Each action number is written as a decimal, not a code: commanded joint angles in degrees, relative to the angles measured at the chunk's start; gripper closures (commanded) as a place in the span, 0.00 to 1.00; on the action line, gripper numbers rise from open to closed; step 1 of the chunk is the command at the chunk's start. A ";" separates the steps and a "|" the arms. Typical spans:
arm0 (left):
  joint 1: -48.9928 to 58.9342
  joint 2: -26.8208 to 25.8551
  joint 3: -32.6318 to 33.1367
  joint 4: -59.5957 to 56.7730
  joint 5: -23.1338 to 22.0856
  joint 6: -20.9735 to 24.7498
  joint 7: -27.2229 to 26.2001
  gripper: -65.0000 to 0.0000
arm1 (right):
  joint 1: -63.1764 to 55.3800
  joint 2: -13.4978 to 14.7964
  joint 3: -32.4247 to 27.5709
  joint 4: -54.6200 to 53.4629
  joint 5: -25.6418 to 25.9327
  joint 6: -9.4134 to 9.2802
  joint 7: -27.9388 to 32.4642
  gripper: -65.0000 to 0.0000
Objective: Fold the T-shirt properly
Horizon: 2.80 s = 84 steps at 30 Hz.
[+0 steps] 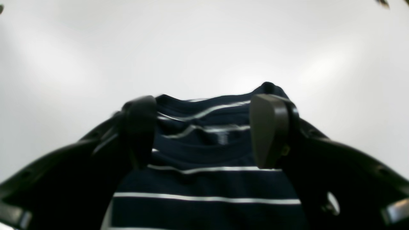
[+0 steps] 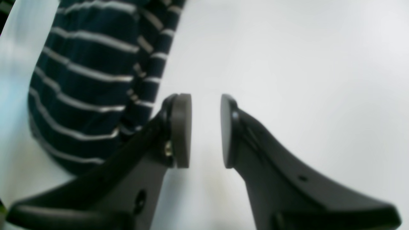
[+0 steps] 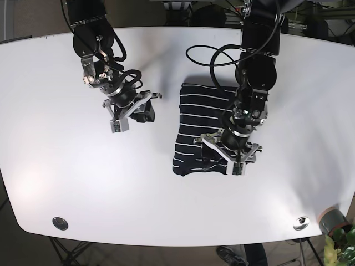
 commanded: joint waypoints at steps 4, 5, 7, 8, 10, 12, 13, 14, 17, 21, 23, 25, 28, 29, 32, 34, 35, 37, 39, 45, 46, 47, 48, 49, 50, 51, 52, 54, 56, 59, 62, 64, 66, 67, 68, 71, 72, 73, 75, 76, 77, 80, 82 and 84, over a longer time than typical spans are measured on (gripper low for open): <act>2.05 0.54 6.46 -2.46 7.08 7.27 -9.40 0.33 | 0.82 0.62 2.44 1.01 3.90 0.47 0.95 0.78; 2.49 0.54 7.25 -3.52 7.96 8.24 -10.80 0.33 | 0.82 0.71 2.88 1.01 4.78 0.47 0.95 0.78; 3.19 0.54 8.31 -6.51 8.75 10.08 -13.35 0.33 | 0.82 0.79 3.50 0.93 6.27 0.47 0.95 0.78; 3.19 0.54 8.40 -8.35 8.75 11.05 -14.67 0.33 | 0.82 0.79 3.85 0.93 6.53 0.47 0.95 0.78; 3.37 0.54 8.66 -10.82 8.75 12.28 -16.08 0.33 | 0.82 0.88 4.20 0.93 6.71 0.47 0.95 0.78; 4.51 0.46 8.57 -14.16 8.75 12.81 -17.57 0.33 | 0.82 0.88 4.20 0.93 6.80 0.47 0.95 0.78; 4.60 0.46 8.57 -16.09 8.75 12.81 -18.36 0.33 | 0.82 0.88 4.20 0.93 6.80 0.47 0.95 0.78; 4.60 0.19 8.66 -17.85 8.75 12.81 -19.16 0.33 | 0.82 0.88 4.20 0.93 6.80 0.47 0.95 0.78; 4.86 0.02 8.48 -23.30 8.75 12.37 -22.76 0.33 | 0.82 0.88 4.20 0.93 6.80 0.47 0.95 0.78; 5.92 -2.71 6.37 -25.50 8.57 9.29 -23.64 0.33 | 0.82 0.88 4.20 1.01 6.71 0.47 0.95 0.78; 6.62 -3.50 4.26 -25.67 8.57 7.27 -23.55 0.33 | 0.82 0.88 4.20 1.01 6.71 0.47 0.95 0.78; 7.50 -5.35 0.92 -25.41 8.57 3.67 -22.32 0.33 | 0.82 0.88 4.20 1.01 6.71 0.47 0.95 0.78; 7.85 -7.98 -4.00 -25.23 8.57 -2.58 -19.16 0.33 | 0.82 0.88 4.20 1.01 6.80 0.47 0.95 0.78; 7.85 -9.04 -5.67 -25.41 8.57 -4.69 -18.19 0.33 | 0.82 0.88 4.20 1.01 6.71 0.47 0.95 0.78; 7.94 -12.99 -10.33 -25.59 8.66 -10.58 -15.46 0.34 | 0.82 0.88 4.20 1.19 6.80 0.47 0.95 0.78; 7.94 -16.34 -12.44 -26.20 8.75 -13.48 -14.41 0.34 | 0.82 0.88 4.20 1.19 6.80 0.47 0.95 0.78; 7.94 -18.01 -13.14 -26.82 8.75 -14.88 -14.15 0.34 | 0.82 0.88 4.20 1.19 6.62 0.47 0.95 0.78; 7.94 -21.43 -14.64 -28.40 8.75 -17.52 -14.15 0.34 | 0.91 0.62 4.20 1.19 6.45 0.47 0.95 0.78; 7.94 -24.51 -15.52 -30.07 8.66 -18.75 -14.23 0.34 | 0.91 0.53 4.20 1.19 6.45 0.47 0.95 0.78; 7.59 -32.60 -17.45 -37.01 8.66 -22.71 -16.78 0.34 | 1.00 0.44 4.20 1.28 6.80 0.47 1.04 0.78; 7.59 -34.18 -17.71 -38.60 8.66 -23.24 -18.19 0.34 | 0.91 0.44 4.11 1.28 6.80 0.47 1.04 0.78; 7.50 -35.50 -17.71 -40.35 8.66 -23.59 -19.33 0.34 | 0.91 0.44 4.11 1.37 6.80 0.47 1.04 0.78; 7.50 -36.20 -17.71 -41.41 8.66 -23.68 -20.21 0.34 | 0.82 0.44 4.11 1.37 6.80 0.47 1.04 0.78; 7.50 -37.17 -17.71 -43.08 8.66 -23.94 -21.53 0.34 | 0.82 0.44 4.11 1.45 6.80 0.47 1.04 0.78; 7.50 -38.58 -17.71 -45.19 8.66 -23.94 -23.64 0.34 | 0.82 0.44 4.11 2.07 6.80 0.47 1.04 0.78; 7.50 -39.81 -17.71 -47.21 8.66 -23.94 -25.40 0.34 | 0.64 0.44 4.11 2.60 6.62 0.47 1.04 0.78; 7.50 -40.51 -17.71 -48.53 8.66 -23.94 -26.63 0.34 | 0.64 0.53 4.02 2.86 6.53 0.47 1.04 0.78; 6.89 -42.18 -17.54 -52.05 8.66 -24.03 -29.35 0.34 | -0.06 0.79 4.02 3.65 6.45 0.47 1.04 0.78; 5.13 -43.50 -17.45 -55.48 8.66 -24.03 -31.82 0.34 | -0.24 0.88 4.11 4.71 6.36 0.47 1.04 0.78; 3.19 -45.26 -17.45 -58.73 8.57 -24.38 -34.10 0.34 | -0.41 0.88 4.02 5.50 6.36 0.47 1.04 0.78; 0.91 -46.23 -17.63 -58.90 8.57 -26.14 -34.63 0.34 | -0.50 0.88 3.94 5.85 6.36 0.47 1.04 0.78; -0.67 -46.49 -17.71 -58.20 8.48 -26.49 -34.63 0.34 | -0.50 0.88 3.94 5.67 6.27 0.47 1.04 0.78; -1.64 -46.49 -17.80 -56.44 8.40 -26.84 -34.63 0.34 | -0.50 0.88 3.94 5.59 6.27 0.47 1.04 0.78; -1.64 -46.49 -17.89 -55.48 8.04 -26.84 -34.63 0.34 | -0.50 0.79 3.85 5.50 6.27 0.39 1.04 0.78; -1.64 -46.49 -17.89 -53.98 6.81 -26.84 -34.63 0.34 | -0.50 0.71 3.85 5.50 6.18 0.21 1.04 0.78; 0.64 -46.49 -17.89 -49.06 1.01 -26.84 -34.10 0.34 | -0.32 0.62 3.85 5.76 4.86 -0.05 1.13 0.78; 1.70 -46.49 -17.89 -46.86 -0.66 -26.84 -33.40 0.34 | -0.41 0.53 3.85 6.03 3.98 -0.05 1.13 0.78; 2.49 -46.49 -17.89 -45.10 -1.80 -26.84 -32.52 0.34 | -0.41 0.53 3.85 6.64 3.37 -0.05 1.04 0.78; 4.60 -46.40 -17.89 -39.04 -4.00 -26.58 -29.97 0.34 | -0.50 0.62 3.85 9.10 1.79 -0.05 1.04 0.78; 5.22 -46.14 -17.89 -36.84 -4.53 -26.58 -29.09 0.34 | -0.59 0.79 3.85 9.89 1.17 -0.05 1.04 0.78; 5.92 -45.96 -17.89 -34.55 -4.97 -26.49 -28.30 0.34 | -0.59 0.88 3.85 10.60 0.47 -0.05 1.04 0.78; 9.26 -44.38 -18.15 -27.70 -6.73 -26.40 -27.24 0.36 | -1.38 0.88 3.94 13.32 -2.79 -0.05 1.04 0.78; 11.81 -42.36 -21.14 -22.86 -6.99 -26.40 -27.16 0.41 | -2.52 0.53 4.11 15.87 -4.98 -0.05 1.04 0.78; 14.36 -40.07 -24.75 -18.82 -6.90 -26.40 -27.07 0.45 | -3.31 0.53 4.11 17.81 -6.04 -0.05 1.04 0.78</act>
